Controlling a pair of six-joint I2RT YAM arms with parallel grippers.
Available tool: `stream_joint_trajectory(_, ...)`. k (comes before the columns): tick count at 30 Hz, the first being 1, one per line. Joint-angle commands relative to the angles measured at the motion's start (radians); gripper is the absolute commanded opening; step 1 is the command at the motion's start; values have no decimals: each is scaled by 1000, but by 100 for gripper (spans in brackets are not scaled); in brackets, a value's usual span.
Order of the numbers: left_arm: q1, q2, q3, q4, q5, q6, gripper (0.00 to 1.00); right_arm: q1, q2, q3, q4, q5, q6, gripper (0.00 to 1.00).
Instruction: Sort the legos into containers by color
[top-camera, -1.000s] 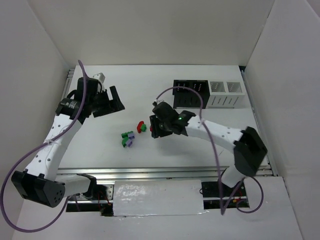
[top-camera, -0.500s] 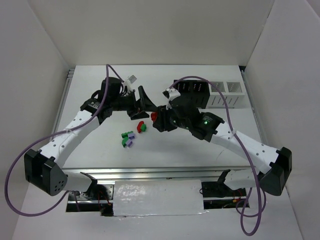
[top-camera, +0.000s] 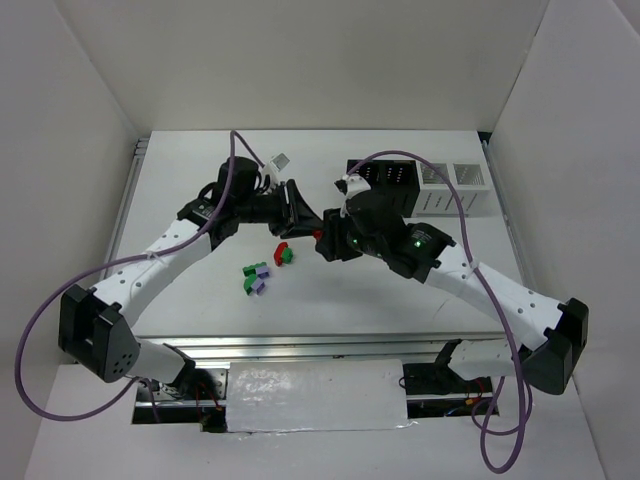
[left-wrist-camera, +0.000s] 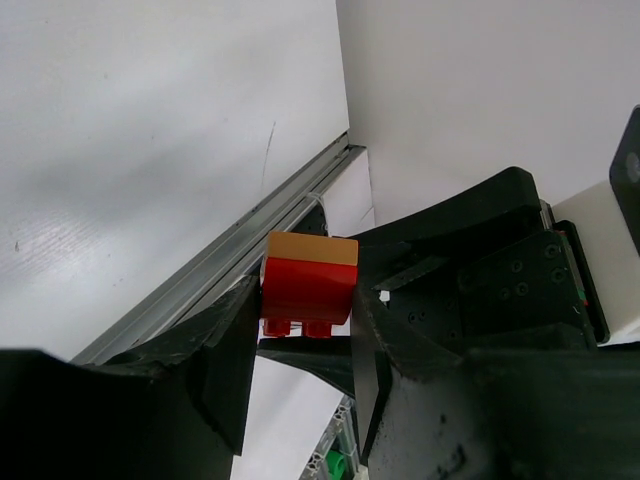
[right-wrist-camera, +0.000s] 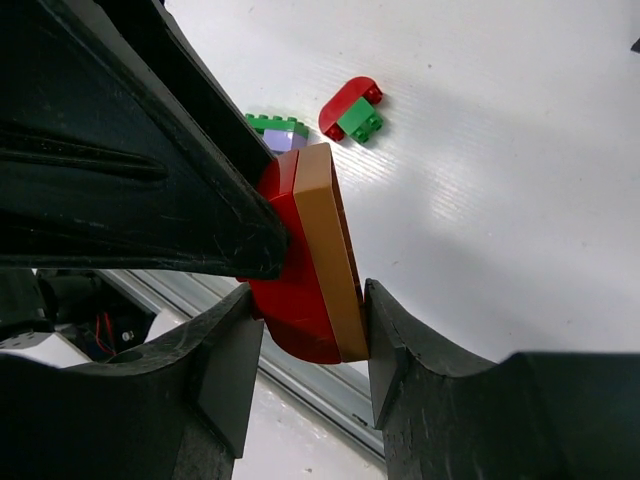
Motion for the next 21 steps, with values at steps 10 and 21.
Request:
stream_joint_trajectory(10,1,-2,81,120,131,163,0,-282,-119,-38,154,-686,-17,99)
stream_joint_trajectory(21,11,-77,-3,642,535,95,0,-488,-251,-118,381,-1205,-6,90)
